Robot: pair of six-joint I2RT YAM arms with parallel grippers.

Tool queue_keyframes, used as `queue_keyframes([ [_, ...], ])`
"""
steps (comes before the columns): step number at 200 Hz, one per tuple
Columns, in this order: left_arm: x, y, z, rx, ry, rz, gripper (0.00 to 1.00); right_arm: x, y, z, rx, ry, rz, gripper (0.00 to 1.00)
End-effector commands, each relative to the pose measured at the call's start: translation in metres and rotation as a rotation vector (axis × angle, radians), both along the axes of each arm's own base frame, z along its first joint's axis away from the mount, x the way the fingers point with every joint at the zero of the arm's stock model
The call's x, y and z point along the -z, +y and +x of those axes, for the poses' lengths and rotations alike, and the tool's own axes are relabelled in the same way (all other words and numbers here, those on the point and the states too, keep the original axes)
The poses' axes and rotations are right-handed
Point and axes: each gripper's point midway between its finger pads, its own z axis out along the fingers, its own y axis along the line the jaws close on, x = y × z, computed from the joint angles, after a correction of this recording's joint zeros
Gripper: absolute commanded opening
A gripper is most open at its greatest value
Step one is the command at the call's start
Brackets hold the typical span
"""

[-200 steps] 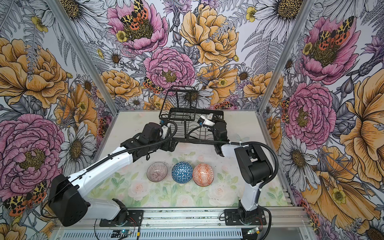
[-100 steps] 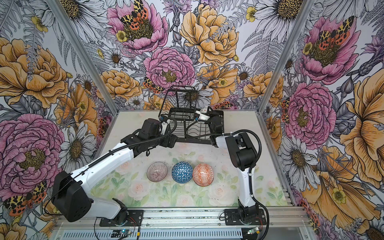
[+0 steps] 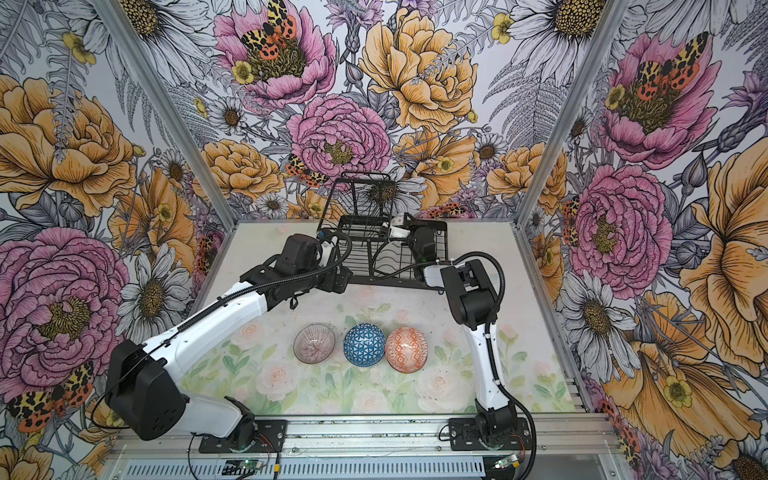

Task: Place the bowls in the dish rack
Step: 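Lower the pale green bowl into a rack slot and open the right gripper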

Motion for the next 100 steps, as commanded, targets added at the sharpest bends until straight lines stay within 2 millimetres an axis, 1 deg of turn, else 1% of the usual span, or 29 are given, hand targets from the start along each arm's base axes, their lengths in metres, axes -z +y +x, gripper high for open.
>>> queue_keyframes([
  [1, -0.009, -0.003, 0.005, 0.022, -0.013, -0.007, 0.99, -0.015, 0.016, 0.007, -0.044, -0.045, 0.043, 0.00],
  [47, -0.011, -0.002, 0.007, 0.025, -0.017, -0.007, 0.99, -0.006, 0.028, 0.016, -0.058, -0.038, 0.062, 0.00],
  [76, -0.008, -0.002, 0.006, 0.026, -0.012, -0.004, 0.99, 0.004, 0.037, 0.020, -0.062, -0.036, 0.063, 0.00],
  [100, -0.007, -0.002, 0.005, 0.027, -0.009, -0.003, 0.99, 0.006, 0.041, 0.023, -0.062, -0.040, 0.065, 0.00],
])
